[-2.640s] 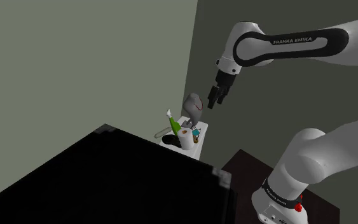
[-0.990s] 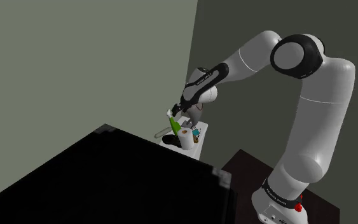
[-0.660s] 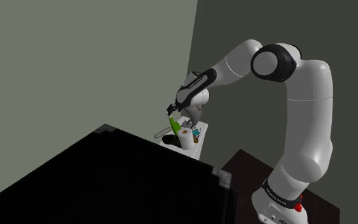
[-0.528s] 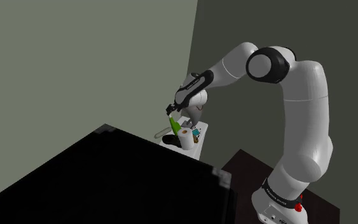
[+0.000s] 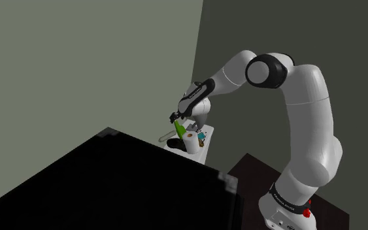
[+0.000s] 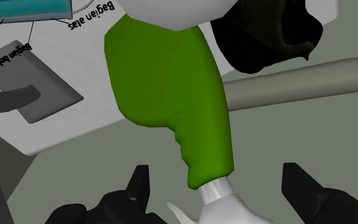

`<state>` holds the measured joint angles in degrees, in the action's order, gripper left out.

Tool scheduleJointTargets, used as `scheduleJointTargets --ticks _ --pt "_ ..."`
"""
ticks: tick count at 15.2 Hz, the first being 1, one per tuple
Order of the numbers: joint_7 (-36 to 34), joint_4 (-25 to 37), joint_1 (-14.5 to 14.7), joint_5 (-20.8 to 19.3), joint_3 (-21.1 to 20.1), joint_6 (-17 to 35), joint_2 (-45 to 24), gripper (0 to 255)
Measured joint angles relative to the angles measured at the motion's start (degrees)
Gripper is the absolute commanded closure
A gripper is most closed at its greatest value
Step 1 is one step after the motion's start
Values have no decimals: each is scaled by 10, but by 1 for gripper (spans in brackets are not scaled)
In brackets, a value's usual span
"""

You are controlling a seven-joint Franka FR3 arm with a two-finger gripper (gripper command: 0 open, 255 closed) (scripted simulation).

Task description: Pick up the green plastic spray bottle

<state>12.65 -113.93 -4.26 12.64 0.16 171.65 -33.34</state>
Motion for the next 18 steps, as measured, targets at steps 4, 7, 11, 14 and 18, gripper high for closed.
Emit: scheduleJointTargets --ticks 4,7,11,14,18 --pt "1 2 -1 0 -1 2 -3 255" --pt "1 3 -1 0 -1 2 -3 255" --pt "0 2 0 0 0 -1 -1 255" --pt "-2 -1 2 -2 5 -15 16 255" --pt "-8 -5 9 -7 12 -36 41 255"
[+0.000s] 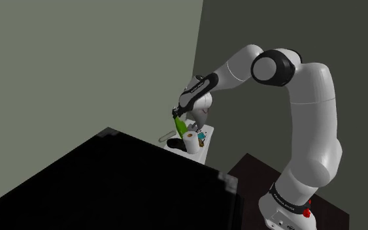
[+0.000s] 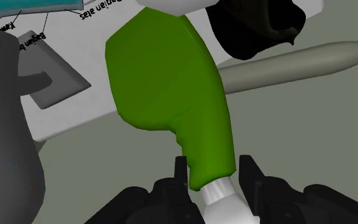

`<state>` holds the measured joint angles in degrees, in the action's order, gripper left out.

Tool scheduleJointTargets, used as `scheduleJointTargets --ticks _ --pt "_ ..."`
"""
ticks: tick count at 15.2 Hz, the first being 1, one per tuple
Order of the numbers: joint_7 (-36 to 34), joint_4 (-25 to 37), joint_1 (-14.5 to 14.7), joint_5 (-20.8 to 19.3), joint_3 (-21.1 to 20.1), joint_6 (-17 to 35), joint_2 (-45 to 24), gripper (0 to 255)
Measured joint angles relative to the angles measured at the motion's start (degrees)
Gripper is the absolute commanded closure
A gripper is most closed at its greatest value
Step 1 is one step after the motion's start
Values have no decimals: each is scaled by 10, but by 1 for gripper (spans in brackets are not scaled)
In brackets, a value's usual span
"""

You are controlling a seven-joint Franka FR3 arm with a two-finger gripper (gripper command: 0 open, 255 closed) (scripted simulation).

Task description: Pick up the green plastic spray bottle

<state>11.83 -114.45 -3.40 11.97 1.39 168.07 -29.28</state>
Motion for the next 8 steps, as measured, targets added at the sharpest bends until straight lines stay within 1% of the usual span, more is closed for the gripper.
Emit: scheduleJointTargets --ticks 8 --pt "-13 -3 11 -11 14 -43 46 255"
